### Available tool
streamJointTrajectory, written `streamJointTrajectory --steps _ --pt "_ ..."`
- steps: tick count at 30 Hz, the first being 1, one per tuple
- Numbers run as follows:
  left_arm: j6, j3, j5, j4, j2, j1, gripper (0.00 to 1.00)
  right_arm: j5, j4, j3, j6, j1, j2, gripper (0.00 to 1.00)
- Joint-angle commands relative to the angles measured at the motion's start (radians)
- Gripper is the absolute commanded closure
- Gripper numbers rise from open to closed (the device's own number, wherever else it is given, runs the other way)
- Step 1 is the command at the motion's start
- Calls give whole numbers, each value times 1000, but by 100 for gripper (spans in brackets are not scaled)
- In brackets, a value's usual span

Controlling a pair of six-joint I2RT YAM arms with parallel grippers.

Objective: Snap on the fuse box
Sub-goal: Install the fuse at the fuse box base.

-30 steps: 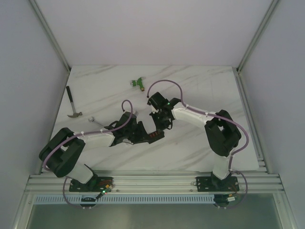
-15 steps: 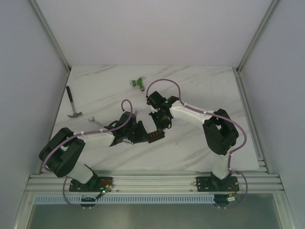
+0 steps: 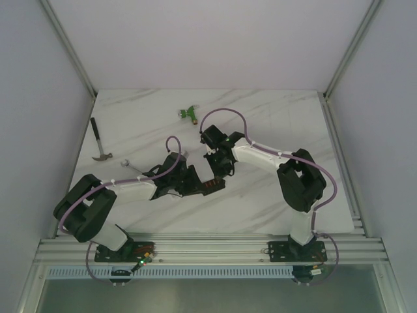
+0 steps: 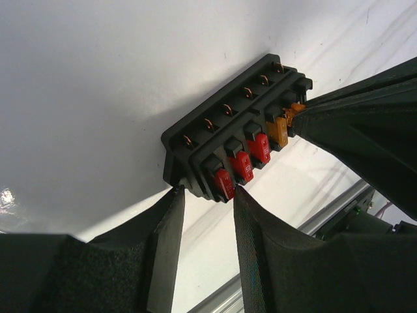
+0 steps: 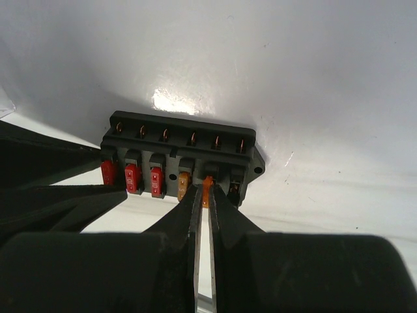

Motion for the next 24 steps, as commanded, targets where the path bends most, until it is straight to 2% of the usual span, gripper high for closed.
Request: streamJointTrajectory --steps 1,9,11,14,17,22,24 --pt "7 -21 -35 -63 22 12 55 178 -82 -159 -45 -25 149 100" --pt "4 -25 -31 -64 26 12 56 238 -78 -211 -51 -47 194 100" --pt "6 -24 -30 -63 18 14 56 207 -81 -200 -62 -47 166 100" --pt "28 -8 -26 -63 -1 13 54 81 -54 -139 -98 -31 87 100" --pt "76 8 -42 -65 -46 9 49 -14 -38 -68 -127 -18 41 100" --pt "201 -7 -160 -61 -189 -11 39 -30 -43 -9 -161 -19 34 100" --pt "272 -42 -221 -13 -243 -28 33 -45 -40 -1 -174 -19 34 100"
